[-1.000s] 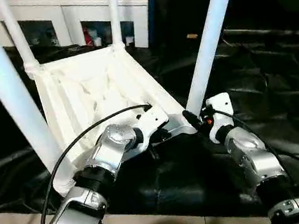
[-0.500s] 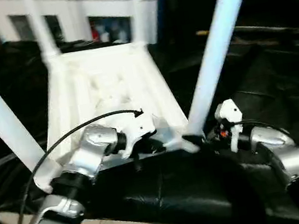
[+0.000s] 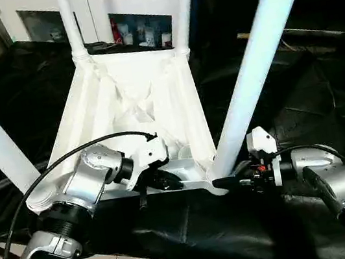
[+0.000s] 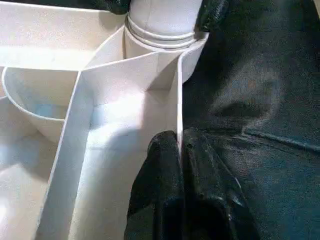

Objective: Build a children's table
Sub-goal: Rotate leg to tighten

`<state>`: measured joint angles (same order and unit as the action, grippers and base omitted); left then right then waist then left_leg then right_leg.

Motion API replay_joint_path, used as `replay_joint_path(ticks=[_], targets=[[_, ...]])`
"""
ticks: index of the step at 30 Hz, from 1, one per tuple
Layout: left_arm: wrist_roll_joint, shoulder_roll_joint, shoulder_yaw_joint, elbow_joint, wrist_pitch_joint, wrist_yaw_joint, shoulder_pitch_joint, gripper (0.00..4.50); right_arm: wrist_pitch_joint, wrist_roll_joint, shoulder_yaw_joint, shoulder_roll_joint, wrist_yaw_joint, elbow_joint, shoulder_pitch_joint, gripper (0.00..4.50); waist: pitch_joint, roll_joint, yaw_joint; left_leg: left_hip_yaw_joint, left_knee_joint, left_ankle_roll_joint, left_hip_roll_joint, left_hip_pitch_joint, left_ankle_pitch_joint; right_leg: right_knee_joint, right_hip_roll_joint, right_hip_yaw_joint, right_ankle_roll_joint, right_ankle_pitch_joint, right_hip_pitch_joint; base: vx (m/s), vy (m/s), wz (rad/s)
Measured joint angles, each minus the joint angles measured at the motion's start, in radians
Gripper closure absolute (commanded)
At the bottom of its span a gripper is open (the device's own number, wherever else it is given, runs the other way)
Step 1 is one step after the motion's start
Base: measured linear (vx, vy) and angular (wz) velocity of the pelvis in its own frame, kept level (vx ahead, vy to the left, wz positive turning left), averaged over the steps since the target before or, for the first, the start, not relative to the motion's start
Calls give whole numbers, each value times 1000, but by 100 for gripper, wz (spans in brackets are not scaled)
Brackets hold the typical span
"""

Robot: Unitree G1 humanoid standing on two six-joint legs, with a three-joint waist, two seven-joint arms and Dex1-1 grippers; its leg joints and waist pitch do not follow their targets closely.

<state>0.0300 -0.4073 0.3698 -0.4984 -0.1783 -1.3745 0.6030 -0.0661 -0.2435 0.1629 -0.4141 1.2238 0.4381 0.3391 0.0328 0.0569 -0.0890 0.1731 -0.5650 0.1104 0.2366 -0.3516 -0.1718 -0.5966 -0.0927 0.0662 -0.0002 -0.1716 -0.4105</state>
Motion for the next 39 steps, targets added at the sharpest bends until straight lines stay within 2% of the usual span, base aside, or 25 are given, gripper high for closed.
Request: replay_joint_path(ticks=[7,11,14,18,20,21,23,24,25,26,27,28,29,30,32,33,34,35,39], targets=[[-7,14,-2,-6,0,0,0,450,-19,-21,-22,5,-13,-38,-38,219,0,0,-2,0,0,0,0,0,0,1,0,0,0,0,1,0,0,0],[-3,35,-9,-39,9,38,2,450,-21,-21,-43,38,-73,-57,-73,232,0,0,-3,0,-1,0,0,3,0,1,0,-1,1,-1,7,0,0,0],[27,79,-18,-94,13,138,28,450,-21,1,-80,87,-205,-41,-78,235,-1,2,1,0,-1,0,-1,4,0,1,0,-3,6,-4,8,-39,-1,3],[72,177,-31,-185,6,334,68,450,-35,55,-134,182,-487,-3,-57,240,-2,3,13,-4,-3,0,-3,5,0,9,-1,0,9,-5,10,-75,6,-2],[89,223,-44,-219,-12,434,81,450,-40,78,-166,257,-653,53,-13,242,-2,0,33,-9,-2,0,-3,5,0,23,-1,9,9,-5,13,-85,25,-11],[96,248,-47,-231,-21,484,85,450,-40,89,-176,282,-731,80,11,243,0,-7,47,-18,-2,0,-3,2,0,38,-3,29,9,-5,18,-88,34,-15],[98,274,-46,-243,-30,521,85,450,-40,95,-179,296,-790,100,24,243,4,-22,58,-36,2,0,4,4,0,74,-4,58,9,-5,38,-82,55,-16],[106,286,-47,-252,-34,548,85,450,-37,104,-188,318,-833,120,37,243,9,-31,61,-41,9,-1,8,4,-1,83,-4,65,8,-6,48,-84,45,-12],[112,292,-46,-259,-33,558,86,450,-32,113,-189,327,-851,127,41,243,13,-32,55,-37,14,-1,6,6,-1,49,-5,59,-7,-23,47,-94,-20,3],[120,300,-45,-265,-32,563,89,450,-17,127,-190,332,-861,129,34,243,16,-15,47,-15,14,-1,6,11,0,-8,-10,34,-19,-45,47,-35,-107,23],[127,301,-43,-265,-22,566,92,450,1,141,-190,332,-863,132,32,210,16,22,35,14,-2,0,0,27,-2,-40,-13,7,12,-52,37,-35,-107,23],[129,301,-44,-267,-11,565,92,450,14,147,-190,331,-861,133,33,191,18,18,30,15,-25,-2,-1,28,-29,-45,-17,5,15,-50,30,15,-80,4],[127,299,-49,-268,-1,559,88,450,25,157,-187,331,-858,134,35,191,16,6,19,-4,-43,-5,-4,22,-53,-42,-22,21,14,-51,31,82,50,-40],[125,298,-49,-268,3,550,91,450,37,161,-186,331,-855,133,37,176,13,-15,19,-35,-38,4,-18,17,-48,-30,-28,43,15,-50,28,82,50,-40],[123,292,-49,-267,10,530,93,450,38,155,-186,321,-820,132,37,157,7,-18,28,-38,-17,5,-23,15,-47,-8,-26,46,14,-50,28,37,30,-17],[123,284,-45,-263,10,515,95,450,41,150,-185,311,-790,130,36,148,6,-10,29,-34,-8,4,-24,15,-47,-1,-24,42,10,-47,28,0,0,0],[121,276,-43,-261,14,500,95,450,42,143,-179,295,-753,129,34,148,5,-6,30,-28,-5,4,-24,17,-47,3,-23,36,2,-40,27,0,0,0],[119,268,-43,-261,22,483,95,450,43,135,-173,284,-724,125,31,148,6,-5,30,-25,-5,1,-25,13,-45,2,-21,29,1,-36,27,0,0,0],[90,220,-43,-232,41,383,81,450,48,105,-146,202,-540,94,10,148,7,-3,30,-25,-5,-5,-25,13,-38,3,-21,26,0,-32,27,0,0,0]])
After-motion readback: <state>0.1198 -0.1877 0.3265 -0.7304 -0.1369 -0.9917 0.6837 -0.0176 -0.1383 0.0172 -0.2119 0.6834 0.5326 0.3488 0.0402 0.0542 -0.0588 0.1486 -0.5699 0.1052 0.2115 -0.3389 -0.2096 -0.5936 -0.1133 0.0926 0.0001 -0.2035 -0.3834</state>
